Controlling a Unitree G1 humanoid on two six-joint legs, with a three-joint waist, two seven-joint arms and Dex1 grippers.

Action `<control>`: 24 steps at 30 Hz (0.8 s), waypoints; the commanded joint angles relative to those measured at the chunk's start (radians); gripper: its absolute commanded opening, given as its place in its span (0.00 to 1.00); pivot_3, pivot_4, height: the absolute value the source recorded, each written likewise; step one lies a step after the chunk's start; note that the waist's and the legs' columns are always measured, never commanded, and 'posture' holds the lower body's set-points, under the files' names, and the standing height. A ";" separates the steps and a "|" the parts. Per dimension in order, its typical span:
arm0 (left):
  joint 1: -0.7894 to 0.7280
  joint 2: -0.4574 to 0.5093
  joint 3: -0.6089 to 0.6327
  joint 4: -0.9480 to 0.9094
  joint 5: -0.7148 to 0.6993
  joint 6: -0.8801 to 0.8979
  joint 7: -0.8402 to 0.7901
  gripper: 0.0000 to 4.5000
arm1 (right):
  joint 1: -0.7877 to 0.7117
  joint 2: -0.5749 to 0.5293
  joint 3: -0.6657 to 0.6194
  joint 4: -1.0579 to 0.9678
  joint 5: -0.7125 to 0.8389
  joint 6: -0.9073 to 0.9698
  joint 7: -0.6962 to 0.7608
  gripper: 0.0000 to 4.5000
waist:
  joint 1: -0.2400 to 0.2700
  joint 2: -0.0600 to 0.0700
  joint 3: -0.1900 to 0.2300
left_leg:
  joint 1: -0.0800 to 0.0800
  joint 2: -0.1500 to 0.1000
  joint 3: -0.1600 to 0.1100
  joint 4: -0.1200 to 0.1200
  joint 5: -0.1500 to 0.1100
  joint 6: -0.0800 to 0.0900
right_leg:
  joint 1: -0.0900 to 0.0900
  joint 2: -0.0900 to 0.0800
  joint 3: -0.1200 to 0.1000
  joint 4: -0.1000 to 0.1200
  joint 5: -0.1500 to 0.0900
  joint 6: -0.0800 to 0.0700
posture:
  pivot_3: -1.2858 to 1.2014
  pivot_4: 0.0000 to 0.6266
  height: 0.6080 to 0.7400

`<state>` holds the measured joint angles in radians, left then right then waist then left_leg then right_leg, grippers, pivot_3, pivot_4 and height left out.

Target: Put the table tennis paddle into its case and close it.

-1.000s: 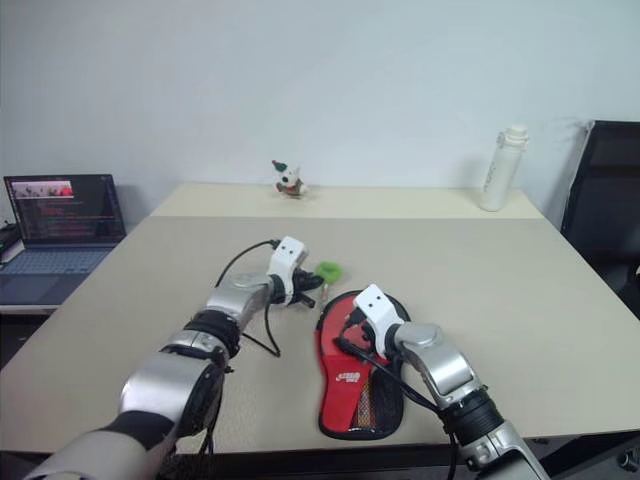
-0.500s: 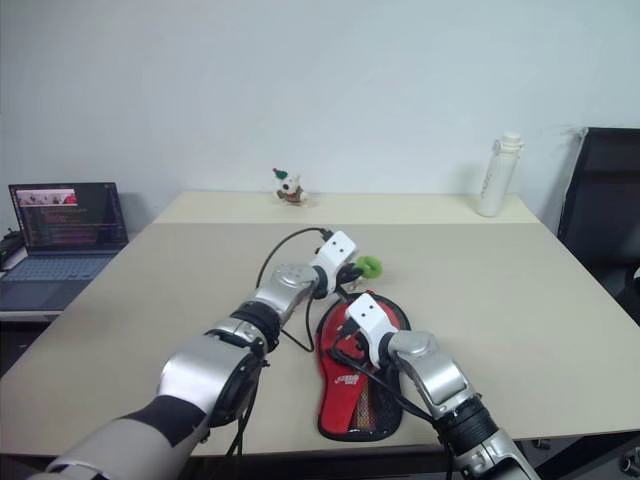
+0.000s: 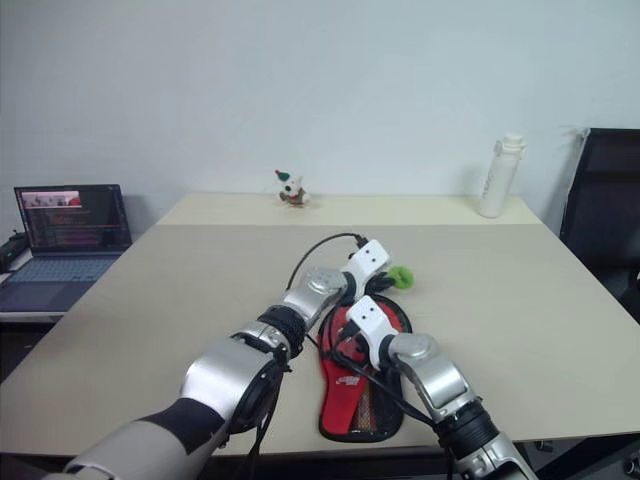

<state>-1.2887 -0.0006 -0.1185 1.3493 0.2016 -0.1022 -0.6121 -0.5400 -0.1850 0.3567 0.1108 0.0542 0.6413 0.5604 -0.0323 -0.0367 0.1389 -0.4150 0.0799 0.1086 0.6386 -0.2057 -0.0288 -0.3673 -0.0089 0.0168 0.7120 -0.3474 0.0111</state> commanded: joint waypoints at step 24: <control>0.016 0.154 0.107 -0.101 -0.119 -0.024 -0.289 0.62 | 0.051 -0.009 0.049 0.118 -0.021 0.117 0.024 1.00 | -0.013 0.001 0.000 | 0.005 0.001 0.003 -0.010 0.000 -0.001 | 0.000 0.000 0.002 -0.003 0.000 0.000 | 0.52 0.24 1.00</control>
<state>-1.2675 0.1297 -0.0310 1.2984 0.1010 -0.1007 -0.9050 -0.5583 -0.1682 0.3677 0.1246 0.0521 0.6427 0.5710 -0.0454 -0.0356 0.1385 -0.4099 0.0805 0.1111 0.6280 -0.2054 -0.0293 -0.3677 -0.0086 0.0188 0.7085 -0.3476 0.0108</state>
